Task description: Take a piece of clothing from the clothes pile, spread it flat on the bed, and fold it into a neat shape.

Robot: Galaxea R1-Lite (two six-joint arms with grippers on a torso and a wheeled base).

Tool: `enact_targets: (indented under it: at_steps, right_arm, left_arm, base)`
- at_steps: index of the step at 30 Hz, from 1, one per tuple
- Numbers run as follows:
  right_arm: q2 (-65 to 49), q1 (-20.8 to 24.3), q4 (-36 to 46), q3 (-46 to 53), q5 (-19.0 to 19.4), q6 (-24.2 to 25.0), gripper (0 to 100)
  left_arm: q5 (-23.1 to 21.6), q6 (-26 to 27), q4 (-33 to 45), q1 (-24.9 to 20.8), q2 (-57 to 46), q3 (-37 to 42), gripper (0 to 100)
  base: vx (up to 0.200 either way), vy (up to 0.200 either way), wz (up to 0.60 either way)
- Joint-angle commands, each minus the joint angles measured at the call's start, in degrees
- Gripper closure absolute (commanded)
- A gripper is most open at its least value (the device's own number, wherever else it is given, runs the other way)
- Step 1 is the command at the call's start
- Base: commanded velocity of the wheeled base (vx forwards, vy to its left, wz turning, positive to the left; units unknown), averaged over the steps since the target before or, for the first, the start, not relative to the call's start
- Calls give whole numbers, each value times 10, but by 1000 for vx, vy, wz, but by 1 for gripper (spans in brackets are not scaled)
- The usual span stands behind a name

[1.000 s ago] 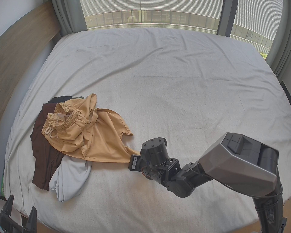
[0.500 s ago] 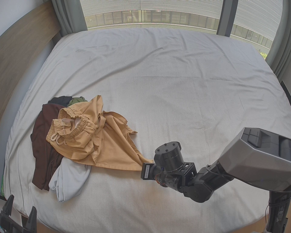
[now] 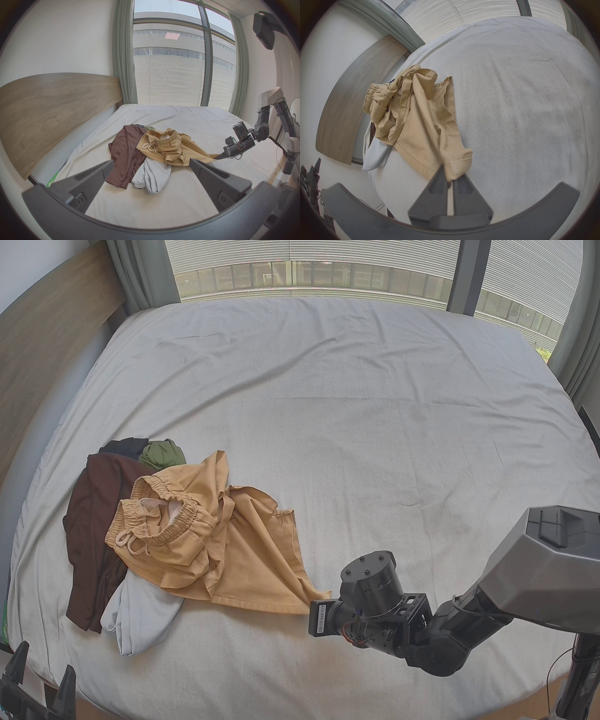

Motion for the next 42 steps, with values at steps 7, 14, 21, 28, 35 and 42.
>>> enact_targets:
  at_steps: [7,14,21,28,35,42]
  right_arm:
    - [-7,-1,-55,81,-2,-11,100]
    - [-13,-15,-106,139,-5,-22,100]
    - [-10,-33,-174,194,-6,-34,100]
    - [-15,-60,-232,240,-6,-39,100]
    - [-14,-70,-304,292,-6,-50,100]
    - [-13,-91,-370,344,-7,-50,100]
  left_arm:
    - [0,0,0,0,-9,10,0]
    - [0,1,0,0,-9,10,0]
    - [0,1,0,0,-9,10,0]
    - [0,1,0,0,-9,10,0]
    - [-1,1,0,0,-9,10,0]
    - [-1,1,0,0,-9,10,0]
  base:
    - [0,0,0]
    - [0,0,0]
    - [0,0,0]
    - [0,0,0]
    - [0,0,0]
    - [0,0,0]
